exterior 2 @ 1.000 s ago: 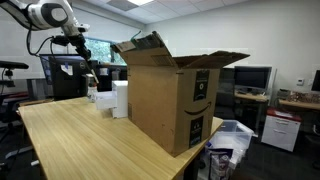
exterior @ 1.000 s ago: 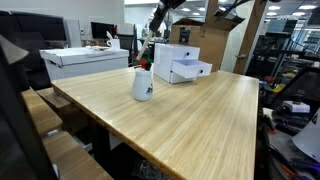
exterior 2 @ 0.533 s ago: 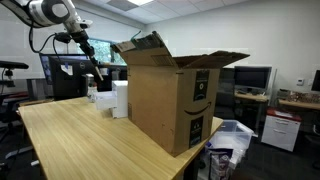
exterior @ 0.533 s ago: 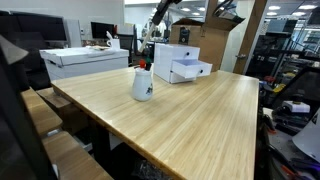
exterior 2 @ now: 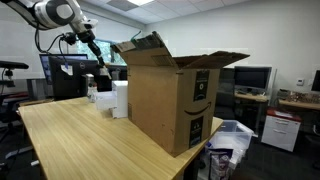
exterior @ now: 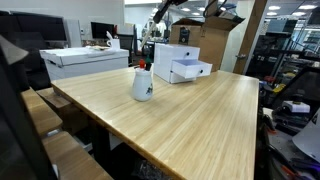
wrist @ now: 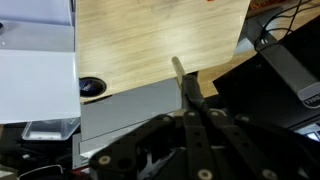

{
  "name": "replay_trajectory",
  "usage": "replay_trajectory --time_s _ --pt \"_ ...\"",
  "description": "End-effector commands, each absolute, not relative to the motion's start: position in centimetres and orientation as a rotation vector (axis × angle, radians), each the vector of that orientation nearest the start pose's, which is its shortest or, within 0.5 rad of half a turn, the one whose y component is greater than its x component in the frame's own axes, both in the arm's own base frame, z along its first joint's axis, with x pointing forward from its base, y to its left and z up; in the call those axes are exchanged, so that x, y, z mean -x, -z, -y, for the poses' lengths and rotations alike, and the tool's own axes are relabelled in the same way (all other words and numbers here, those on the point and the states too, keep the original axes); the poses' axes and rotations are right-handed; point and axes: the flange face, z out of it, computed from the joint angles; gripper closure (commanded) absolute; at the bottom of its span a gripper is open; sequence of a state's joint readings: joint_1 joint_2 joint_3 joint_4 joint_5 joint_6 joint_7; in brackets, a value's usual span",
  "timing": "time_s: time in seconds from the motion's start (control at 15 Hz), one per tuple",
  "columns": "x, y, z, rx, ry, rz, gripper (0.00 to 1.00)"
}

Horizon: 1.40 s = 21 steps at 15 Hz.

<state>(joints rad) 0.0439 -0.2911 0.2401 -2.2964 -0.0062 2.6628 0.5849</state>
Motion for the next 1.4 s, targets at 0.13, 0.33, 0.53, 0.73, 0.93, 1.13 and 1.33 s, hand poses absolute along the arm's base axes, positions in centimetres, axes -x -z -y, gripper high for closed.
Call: replay_trajectory --time_s 0.13,0.33,0.53,0.73,0.93,1.13,1.33 --pt "-48.3 -52.3 -11.7 2.623 1.015 -0.661 0.97" --pt "-48.1 -51.3 -10.1 2.545 1.077 -0.779 0.97" --pt "-47.9 -50.5 -9.0 2.503 1.108 -0.851 0.97" --pt "-47.5 -50.4 -8.2 2.451 1.159 -0.907 0.97" --pt "-46.7 -50.6 -7.5 2.378 1.225 -0.951 0.97" --pt "-45.6 -51.0 -7.1 2.359 1.286 -0.97 0.97" --pt "-44.5 -51.8 -6.8 2.405 1.32 -0.97 0.97"
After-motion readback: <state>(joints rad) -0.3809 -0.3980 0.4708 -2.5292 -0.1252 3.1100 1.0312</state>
